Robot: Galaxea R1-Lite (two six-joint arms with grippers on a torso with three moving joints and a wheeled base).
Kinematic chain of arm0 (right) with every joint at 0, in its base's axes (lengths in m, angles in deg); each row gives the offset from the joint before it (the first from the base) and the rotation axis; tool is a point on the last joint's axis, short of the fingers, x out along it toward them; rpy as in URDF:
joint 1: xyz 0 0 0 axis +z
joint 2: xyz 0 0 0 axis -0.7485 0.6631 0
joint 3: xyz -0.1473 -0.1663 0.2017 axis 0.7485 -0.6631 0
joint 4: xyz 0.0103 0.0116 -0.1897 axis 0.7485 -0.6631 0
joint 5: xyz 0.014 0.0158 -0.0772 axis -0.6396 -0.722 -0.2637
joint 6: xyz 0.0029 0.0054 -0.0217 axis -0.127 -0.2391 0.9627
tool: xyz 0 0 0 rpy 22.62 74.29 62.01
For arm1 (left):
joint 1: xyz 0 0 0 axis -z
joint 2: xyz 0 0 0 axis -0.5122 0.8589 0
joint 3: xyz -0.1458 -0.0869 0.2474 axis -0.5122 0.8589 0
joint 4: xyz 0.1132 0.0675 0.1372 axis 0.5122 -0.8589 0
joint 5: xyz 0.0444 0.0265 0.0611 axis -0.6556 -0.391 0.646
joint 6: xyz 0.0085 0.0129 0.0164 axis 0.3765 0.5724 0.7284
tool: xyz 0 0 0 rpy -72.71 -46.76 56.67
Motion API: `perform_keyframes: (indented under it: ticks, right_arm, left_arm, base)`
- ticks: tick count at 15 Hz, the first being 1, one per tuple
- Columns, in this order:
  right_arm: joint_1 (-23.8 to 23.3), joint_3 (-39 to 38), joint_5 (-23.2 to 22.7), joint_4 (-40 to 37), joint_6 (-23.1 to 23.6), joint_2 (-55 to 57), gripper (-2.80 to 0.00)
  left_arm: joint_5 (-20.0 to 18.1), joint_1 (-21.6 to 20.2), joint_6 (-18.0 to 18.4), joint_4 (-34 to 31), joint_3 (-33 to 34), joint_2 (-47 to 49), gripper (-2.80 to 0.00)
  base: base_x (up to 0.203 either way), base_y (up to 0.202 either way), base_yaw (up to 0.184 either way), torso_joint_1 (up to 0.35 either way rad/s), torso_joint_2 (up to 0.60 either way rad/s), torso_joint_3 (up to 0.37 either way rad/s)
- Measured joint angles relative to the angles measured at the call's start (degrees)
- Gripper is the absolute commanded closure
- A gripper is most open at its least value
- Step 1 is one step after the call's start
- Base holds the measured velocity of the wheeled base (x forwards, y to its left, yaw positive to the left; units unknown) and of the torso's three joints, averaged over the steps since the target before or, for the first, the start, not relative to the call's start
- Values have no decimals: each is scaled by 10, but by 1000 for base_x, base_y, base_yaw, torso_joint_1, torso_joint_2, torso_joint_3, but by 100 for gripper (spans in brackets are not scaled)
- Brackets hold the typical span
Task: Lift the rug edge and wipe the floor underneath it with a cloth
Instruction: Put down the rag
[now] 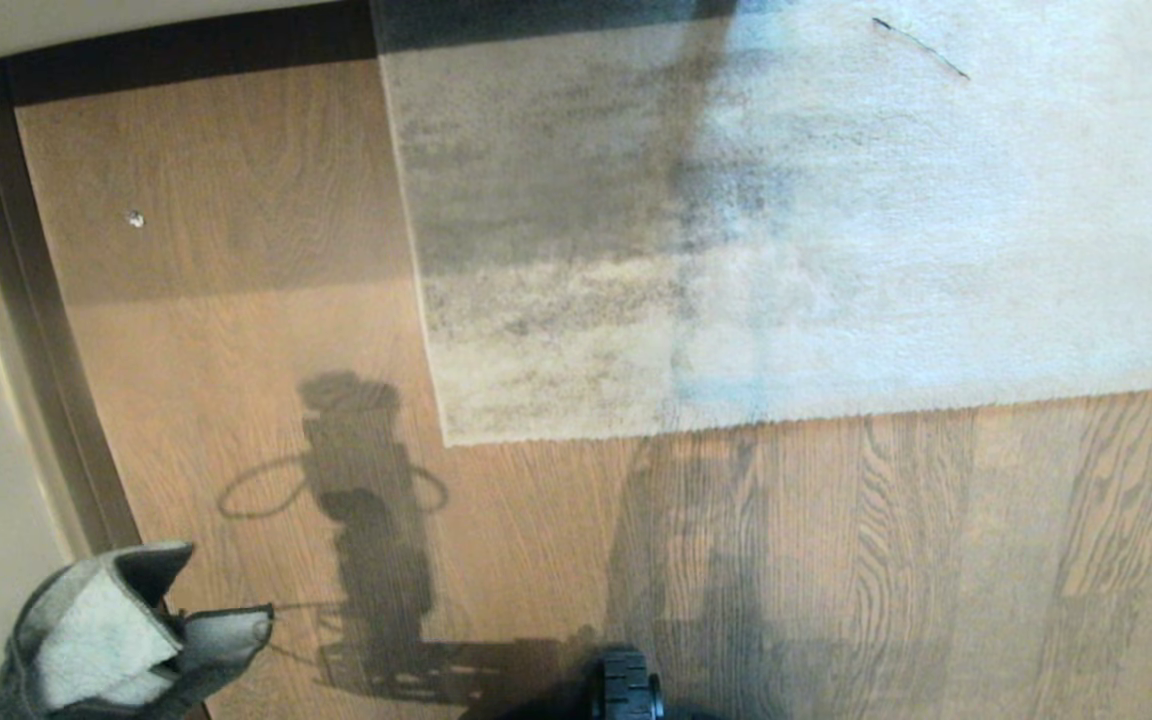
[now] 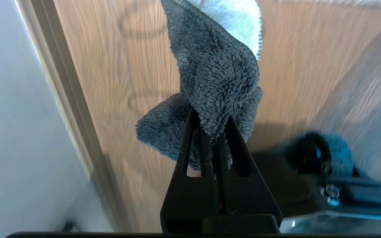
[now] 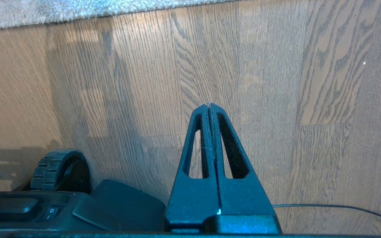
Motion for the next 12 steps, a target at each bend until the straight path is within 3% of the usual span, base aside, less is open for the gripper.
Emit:
perform_keyframes:
  ticks: [7, 12]
  right_arm:
    - [0, 0, 0, 0, 0, 0, 0]
    - [0, 0, 0, 0, 0, 0, 0]
  left_arm:
    - [18, 26, -81, 46, 8, 177, 0]
    - [20, 28, -108, 151, 8, 309, 0]
  base:
    - [0, 0, 0, 0, 0, 0]
    - [0, 0, 0, 0, 0, 0]
